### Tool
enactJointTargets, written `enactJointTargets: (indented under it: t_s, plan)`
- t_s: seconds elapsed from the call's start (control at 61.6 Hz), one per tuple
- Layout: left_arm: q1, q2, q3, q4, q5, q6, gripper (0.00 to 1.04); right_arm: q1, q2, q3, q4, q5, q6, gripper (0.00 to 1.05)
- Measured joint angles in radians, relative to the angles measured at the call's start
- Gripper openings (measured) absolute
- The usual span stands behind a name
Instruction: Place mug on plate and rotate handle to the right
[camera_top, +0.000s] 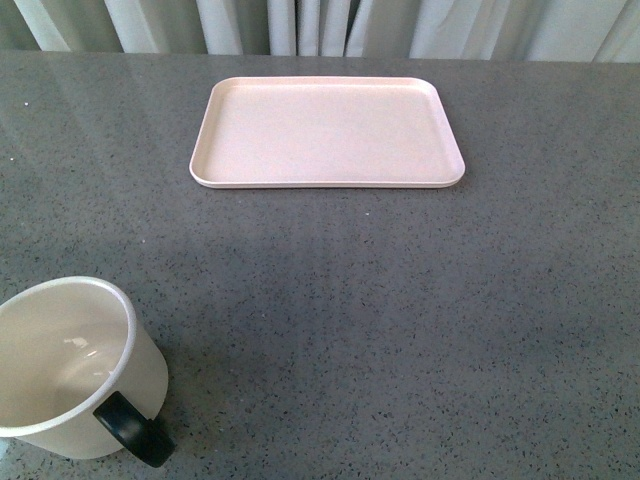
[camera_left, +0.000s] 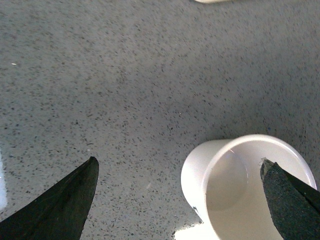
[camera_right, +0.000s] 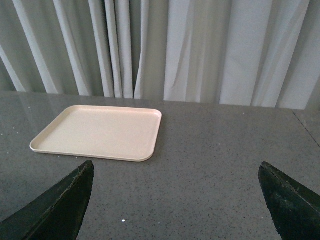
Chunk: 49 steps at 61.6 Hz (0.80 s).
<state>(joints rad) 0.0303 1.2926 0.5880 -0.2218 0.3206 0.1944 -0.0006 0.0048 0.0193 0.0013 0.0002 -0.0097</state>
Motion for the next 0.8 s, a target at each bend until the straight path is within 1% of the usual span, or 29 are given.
enactJointTargets:
  t_s: [0.065, 0.341, 0.796]
  plan:
    - [-0.005, 0.043, 0.001, -0.009, 0.02, 0.039, 0.96, 0.0, 0.0, 0.0, 0.0, 0.0, 0.0, 0.96]
    - [-0.016, 0.137, 0.04, -0.04, 0.045, 0.163, 0.96, 0.0, 0.0, 0.0, 0.0, 0.0, 0.0, 0.96]
    - [-0.01, 0.215, 0.078, -0.06, 0.035, 0.235, 0.96, 0.0, 0.0, 0.0, 0.0, 0.0, 0.0, 0.96]
